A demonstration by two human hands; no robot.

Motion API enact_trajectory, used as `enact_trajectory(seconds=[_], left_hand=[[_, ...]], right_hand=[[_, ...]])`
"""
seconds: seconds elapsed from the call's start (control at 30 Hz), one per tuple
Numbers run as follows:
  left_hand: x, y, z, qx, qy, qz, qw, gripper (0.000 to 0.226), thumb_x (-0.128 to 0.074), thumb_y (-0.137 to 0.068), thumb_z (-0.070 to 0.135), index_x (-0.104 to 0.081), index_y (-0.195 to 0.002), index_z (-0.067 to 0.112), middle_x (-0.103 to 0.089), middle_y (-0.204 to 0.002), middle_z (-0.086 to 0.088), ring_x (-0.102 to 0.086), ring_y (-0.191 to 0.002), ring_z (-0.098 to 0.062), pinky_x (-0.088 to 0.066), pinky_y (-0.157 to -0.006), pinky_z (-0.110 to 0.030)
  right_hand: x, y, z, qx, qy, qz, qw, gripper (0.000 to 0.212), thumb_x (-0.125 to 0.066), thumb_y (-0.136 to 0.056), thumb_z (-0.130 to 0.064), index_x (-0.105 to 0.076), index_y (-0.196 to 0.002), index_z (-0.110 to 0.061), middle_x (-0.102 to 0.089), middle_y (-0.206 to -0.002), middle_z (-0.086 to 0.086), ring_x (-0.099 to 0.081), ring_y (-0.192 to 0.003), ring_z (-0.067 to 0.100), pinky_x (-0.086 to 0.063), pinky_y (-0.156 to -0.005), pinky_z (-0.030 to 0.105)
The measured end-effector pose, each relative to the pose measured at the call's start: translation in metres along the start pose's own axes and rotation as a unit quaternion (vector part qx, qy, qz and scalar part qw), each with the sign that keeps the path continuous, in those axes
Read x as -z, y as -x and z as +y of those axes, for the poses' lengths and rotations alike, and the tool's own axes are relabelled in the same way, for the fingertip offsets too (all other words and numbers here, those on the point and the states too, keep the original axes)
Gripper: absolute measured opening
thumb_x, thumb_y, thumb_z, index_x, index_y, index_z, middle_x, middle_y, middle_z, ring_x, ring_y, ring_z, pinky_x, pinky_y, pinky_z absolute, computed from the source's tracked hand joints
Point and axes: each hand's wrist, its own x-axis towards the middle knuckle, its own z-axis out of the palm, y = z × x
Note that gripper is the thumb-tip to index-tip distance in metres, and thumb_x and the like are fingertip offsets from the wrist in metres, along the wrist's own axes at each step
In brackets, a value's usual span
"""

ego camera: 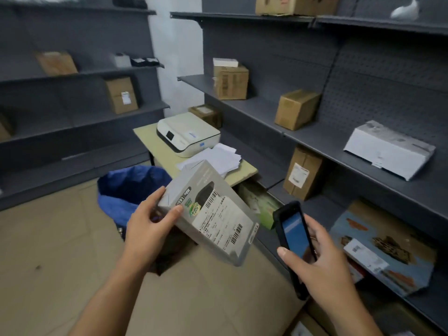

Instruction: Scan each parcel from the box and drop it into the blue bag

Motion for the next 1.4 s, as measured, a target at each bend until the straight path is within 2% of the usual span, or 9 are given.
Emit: enact_trajectory(seconds=[0.13, 0.27, 0.43, 0.57, 0.67, 0.8, 1.0, 1.17, 1.4], left_hand=[[0.083, -0.047, -0.038, 0.022, 0.025, 0.034, 0.999, 0.086, -0.072, -0.062, 0.068, -0.058, -0.143, 0.042, -0.067, -0.129, 0.006, -0.066, -0.106, -0.006, -0.058, -0.088, -0.035], [0.159, -0.089, -0.071, 0.022, 0.031, 0.066, 0.997, 0.085, -0.073, -0.063, 0.068, -0.058, -0.142, 0.042, -0.068, -0.125, 0.008, -0.067, -0.104, -0.001, -0.055, -0.070, -0.013], [0.226, -0.123, -0.106, 0.055, 0.027, 0.120, 0.991, 0.084, -0.075, -0.063, 0.068, -0.059, -0.141, 0.043, -0.068, -0.129, 0.008, -0.065, -0.113, -0.012, -0.052, -0.087, -0.030], [0.261, -0.144, -0.132, 0.087, 0.040, 0.167, 0.981, 0.082, -0.076, -0.060, 0.070, -0.061, -0.136, 0.045, -0.070, -0.127, 0.005, -0.065, -0.115, -0.013, -0.048, -0.088, -0.028], [0.276, -0.160, -0.147, 0.107, 0.033, 0.186, 0.976, 0.093, -0.077, -0.058, 0.071, -0.058, -0.143, 0.037, -0.070, -0.128, 0.003, -0.066, -0.115, -0.013, -0.048, -0.089, -0.029], [0.291, -0.189, -0.165, 0.124, 0.023, 0.205, 0.971, 0.099, -0.078, -0.060, 0.068, -0.054, -0.148, 0.031, -0.069, -0.130, 0.000, -0.066, -0.116, -0.014, -0.047, -0.091, -0.029], [0.288, -0.263, -0.180, 0.138, 0.020, 0.221, 0.965, 0.090, -0.080, -0.068, 0.056, -0.053, -0.150, 0.030, -0.067, -0.132, 0.000, -0.065, -0.117, -0.014, -0.047, -0.093, -0.027], [0.288, -0.341, -0.184, 0.135, 0.010, 0.219, 0.966, 0.082, -0.078, -0.076, 0.049, -0.053, -0.150, 0.024, -0.065, -0.137, -0.002, -0.062, -0.122, -0.019, -0.049, -0.108, -0.040], [0.279, -0.415, -0.197, 0.135, 0.013, 0.228, 0.964, 0.083, -0.074, -0.080, 0.050, -0.048, -0.154, 0.024, -0.064, -0.139, -0.001, -0.062, -0.120, -0.014, -0.049, -0.105, -0.036]], right_hand=[[-0.088, -0.026, -0.044, 0.030, 0.025, -0.027, 0.999, 0.072, -0.078, -0.060, -0.064, -0.030, -0.112, -0.081, -0.036, -0.107, -0.062, -0.033, -0.098, -0.038, -0.036, -0.071, 0.010], [-0.165, -0.051, -0.077, 0.043, 0.041, -0.038, 0.998, 0.075, -0.077, -0.057, -0.066, -0.031, -0.115, -0.078, -0.035, -0.109, -0.062, -0.039, -0.103, -0.029, -0.038, -0.083, 0.018], [-0.247, -0.082, -0.108, 0.069, 0.032, -0.074, 0.994, 0.074, -0.081, -0.061, -0.056, -0.036, -0.115, -0.076, -0.040, -0.109, -0.059, -0.038, -0.103, -0.034, -0.035, -0.077, 0.011], [-0.306, -0.105, -0.120, 0.076, 0.007, -0.121, 0.990, 0.074, -0.084, -0.065, -0.047, -0.040, -0.120, -0.070, -0.049, -0.116, -0.049, -0.048, -0.108, -0.023, -0.040, -0.080, 0.012], [-0.344, -0.125, -0.125, 0.072, 0.008, -0.152, 0.986, 0.078, -0.080, -0.056, -0.058, -0.041, -0.123, -0.066, -0.053, -0.115, -0.043, -0.054, -0.107, -0.016, -0.043, -0.079, 0.010], [-0.386, -0.162, -0.130, 0.074, -0.002, -0.179, 0.981, 0.076, -0.080, -0.055, -0.058, -0.043, -0.121, -0.064, -0.055, -0.116, -0.039, -0.055, -0.109, -0.010, -0.045, -0.080, 0.012], [-0.423, -0.236, -0.137, 0.073, -0.009, -0.187, 0.980, 0.066, -0.084, -0.067, -0.040, -0.046, -0.117, -0.062, -0.058, -0.111, -0.037, -0.057, -0.104, -0.012, -0.045, -0.070, 0.002], [-0.459, -0.307, -0.150, 0.088, -0.013, -0.181, 0.980, 0.065, -0.083, -0.071, -0.037, -0.047, -0.121, -0.057, -0.058, -0.112, -0.036, -0.054, -0.106, -0.014, -0.042, -0.069, -0.001], [-0.505, -0.368, -0.156, 0.076, 0.004, -0.189, 0.979, 0.077, -0.082, -0.071, -0.045, -0.042, -0.136, -0.047, -0.058, -0.121, -0.025, -0.055, -0.113, -0.003, -0.050, -0.078, 0.015]])
